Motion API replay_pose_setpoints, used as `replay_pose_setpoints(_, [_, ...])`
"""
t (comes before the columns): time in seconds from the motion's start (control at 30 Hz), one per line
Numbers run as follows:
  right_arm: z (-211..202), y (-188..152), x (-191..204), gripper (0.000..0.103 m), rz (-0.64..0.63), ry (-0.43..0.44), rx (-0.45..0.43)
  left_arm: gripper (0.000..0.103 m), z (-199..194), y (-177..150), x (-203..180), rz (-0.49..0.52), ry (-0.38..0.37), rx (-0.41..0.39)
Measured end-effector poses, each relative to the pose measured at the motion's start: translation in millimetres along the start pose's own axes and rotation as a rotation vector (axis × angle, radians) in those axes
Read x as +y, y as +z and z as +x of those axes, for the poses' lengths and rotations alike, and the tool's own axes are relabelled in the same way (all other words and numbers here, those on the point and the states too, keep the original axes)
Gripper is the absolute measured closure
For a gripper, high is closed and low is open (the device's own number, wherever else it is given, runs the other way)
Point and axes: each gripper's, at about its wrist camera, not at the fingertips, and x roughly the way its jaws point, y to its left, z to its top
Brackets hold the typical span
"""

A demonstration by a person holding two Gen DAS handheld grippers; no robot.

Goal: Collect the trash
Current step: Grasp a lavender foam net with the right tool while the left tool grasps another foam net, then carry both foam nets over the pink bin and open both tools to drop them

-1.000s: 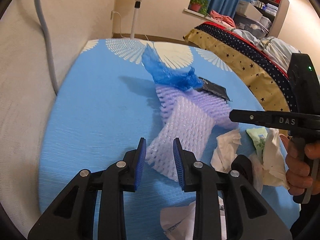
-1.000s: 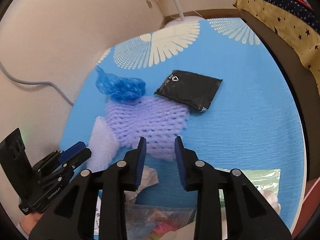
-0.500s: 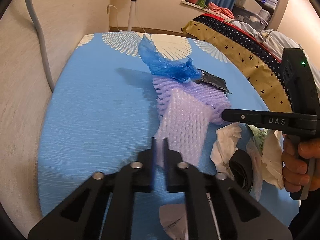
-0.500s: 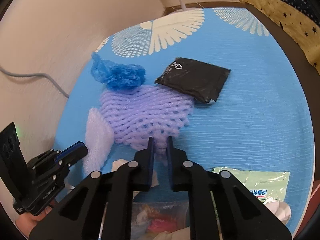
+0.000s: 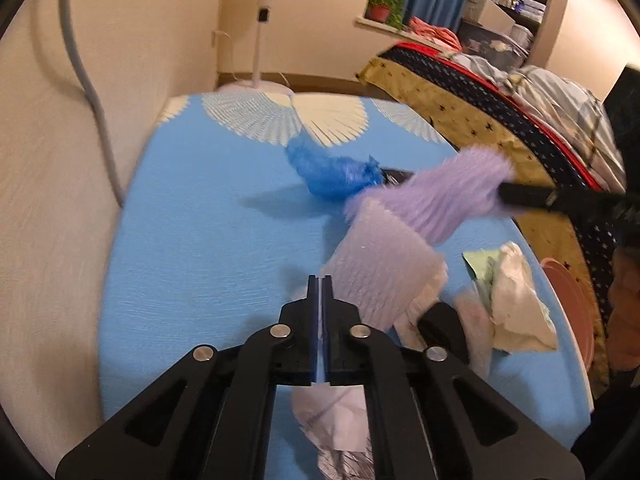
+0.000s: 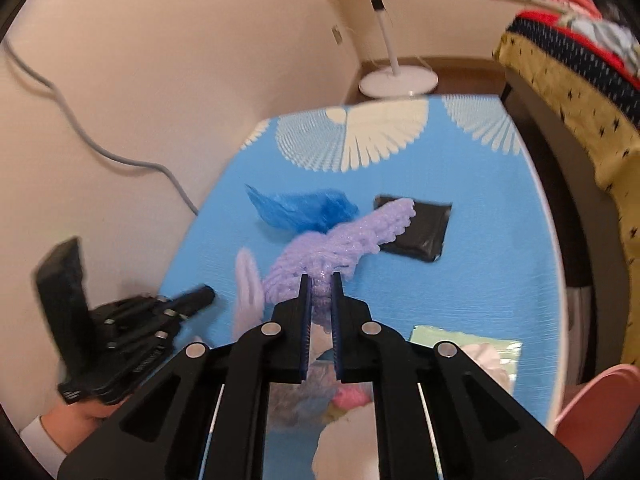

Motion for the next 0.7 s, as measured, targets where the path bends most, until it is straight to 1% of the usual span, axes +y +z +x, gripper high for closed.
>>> replay_pose_setpoints(0.03, [-10, 0, 1, 0.094, -0.011, -0.005, -0.011, 0.082, 2, -2, -2, 0.015, 0.012, 0.009])
replay_pose_setpoints(0.07, [-19, 1, 3, 0.094, -0.026, -0.013, -0.024, 0.065, 3, -3, -3, 0.017, 0.014, 0.01])
replay_pose_setpoints(0.1, [-26, 0, 3, 0.094, -0.037, -0.022, -0.032, 0.063, 4, -3, -3, 0.015, 0.009, 0.006])
replay_pose_setpoints(0.2, [-48, -2, 0, 0.094, -0.068, -0.051, -0.052, 0.061, 6, 0, -1, 0.003, -0.001, 0.0])
replay_pose_setpoints(0.3, [-70, -3, -8, 0.094, -0.08, -0.069, -0.076, 0.06, 12, 1, 2, -0.019, -0.004, 0.018])
replay_pose_setpoints(0.43, [-98, -8, -18, 0.094, -0.094, -0.096, -0.102, 0.06, 26, -3, 1, -0.013, -0.01, 0.06])
replay_pose_setpoints(0.53, [-120, -15, -25, 0.094, -0.132, -0.139, -0.121, 0.06, 33, -4, -3, -0.009, -0.025, 0.077])
replay_pose_setpoints(0.6, [-133, -19, -30, 0.094, -0.142, -0.16, -0.132, 0.06, 40, -4, -5, -0.002, -0.017, 0.102])
replay_pose_setpoints(0.7, [-150, -26, -39, 0.094, -0.15, -0.19, -0.148, 0.06, 42, -5, -10, 0.016, -0.005, 0.105])
